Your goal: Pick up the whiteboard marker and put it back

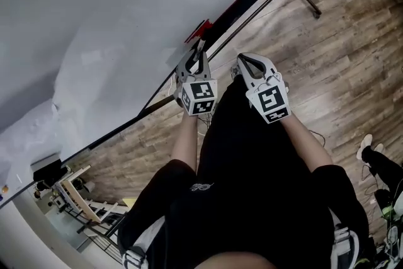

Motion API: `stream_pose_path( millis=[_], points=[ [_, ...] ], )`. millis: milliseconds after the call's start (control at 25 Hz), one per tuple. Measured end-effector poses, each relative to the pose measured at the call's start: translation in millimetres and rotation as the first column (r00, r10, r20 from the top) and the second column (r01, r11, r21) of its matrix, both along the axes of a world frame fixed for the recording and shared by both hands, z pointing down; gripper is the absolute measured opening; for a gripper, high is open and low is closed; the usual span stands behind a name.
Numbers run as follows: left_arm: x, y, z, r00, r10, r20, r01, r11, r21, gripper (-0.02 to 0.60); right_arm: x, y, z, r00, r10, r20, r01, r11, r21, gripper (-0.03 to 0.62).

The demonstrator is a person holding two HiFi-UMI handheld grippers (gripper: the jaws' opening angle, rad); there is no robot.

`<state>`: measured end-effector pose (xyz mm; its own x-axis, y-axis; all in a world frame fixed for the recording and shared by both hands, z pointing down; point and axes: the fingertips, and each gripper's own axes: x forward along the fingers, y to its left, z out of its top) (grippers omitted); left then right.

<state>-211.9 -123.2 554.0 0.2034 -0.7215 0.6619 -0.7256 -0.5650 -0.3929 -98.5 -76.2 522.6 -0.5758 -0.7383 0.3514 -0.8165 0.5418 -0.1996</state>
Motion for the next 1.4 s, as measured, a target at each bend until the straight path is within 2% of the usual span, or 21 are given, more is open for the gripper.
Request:
stream_pose_path(
  millis=[80, 160, 240, 320, 400, 560, 760, 920, 960, 1000, 1040, 1160, 1400],
  points=[
    [8.2, 0.9, -16.0, 0.996, -0.010, -0.094, 0.013, 0.999, 0.037, 0.064, 1.5, -3.1, -8.0, 1.000, -0.002, 0.017, 0.001, 1.000, 0.012, 0.003],
    [17.8, 4.1, -33.1, 0.979, -0.007, -0.204, 0.021, 0.997, 0.067, 0.064, 2.4, -4.5, -17.5, 0.999, -0.002, 0.042, 0.001, 1.000, 0.025, 0.003],
    [27.1, 10.0, -49.4, 0.939, -0.007, -0.345, 0.037, 0.996, 0.080, 0.064, 3.6, -4.3, -28.4, 0.997, -0.002, 0.078, -0.001, 0.999, 0.041, 0.003],
    [33.8, 15.5, -62.8, 0.882, -0.015, -0.472, 0.063, 0.994, 0.087, 0.064, 6.8, -3.7, -40.7, 0.992, -0.005, 0.126, -0.002, 0.998, 0.059, 0.003],
    [40.1, 20.2, -71.7, 0.845, -0.009, -0.534, 0.076, 0.992, 0.104, 0.066, 10.5, -2.4, -54.3, 0.985, -0.017, 0.171, 0.003, 0.997, 0.082, 0.003],
    [62.5, 28.0, -77.7, 0.828, 0.043, -0.559, 0.040, 0.990, 0.135, 0.064, 17.6, -1.6, -74.2, 0.980, -0.030, 0.198, 0.005, 0.992, 0.125, 0.003],
    [85.7, 31.8, -87.8, 0.820, 0.126, -0.559, -0.025, 0.982, 0.185, 0.064, 33.7, -4.2, -82.9, 0.979, 0.008, 0.202, -0.038, 0.989, 0.142, 0.003],
    [100.7, 33.1, -95.8, 0.790, 0.184, -0.585, -0.074, 0.976, 0.207, 0.064, 37.1, -1.8, -97.7, 0.973, -0.030, 0.229, -0.012, 0.984, 0.179, 0.008],
    [105.6, 34.3, -97.8, 0.782, 0.201, -0.590, -0.089, 0.973, 0.214, 0.066, 35.2, -0.4, -100.1, 0.972, -0.053, 0.230, 0.010, 0.983, 0.183, 0.053],
    [110.9, 36.0, -99.4, 0.774, 0.220, -0.594, -0.106, 0.969, 0.221, 0.066, 33.3, 0.7, -101.1, 0.971, -0.073, 0.226, 0.032, 0.983, 0.181, 0.125],
    [116.8, 38.0, -100.7, 0.762, 0.242, -0.600, -0.125, 0.965, 0.230, 0.064, 32.1, 1.3, -101.3, 0.972, -0.088, 0.218, 0.049, 0.983, 0.177, 0.143],
    [133.0, 42.6, -104.3, 0.731, 0.298, -0.614, -0.178, 0.952, 0.250, 0.066, 34.7, 0.9, -101.4, 0.973, -0.096, 0.212, 0.061, 0.984, 0.167, 0.143],
    [151.4, 50.6, -108.0, 0.696, 0.349, -0.628, -0.236, 0.937, 0.259, 0.064, 47.6, -2.1, -96.5, 0.976, -0.043, 0.215, 0.012, 0.990, 0.143, 0.143]
  ],
)
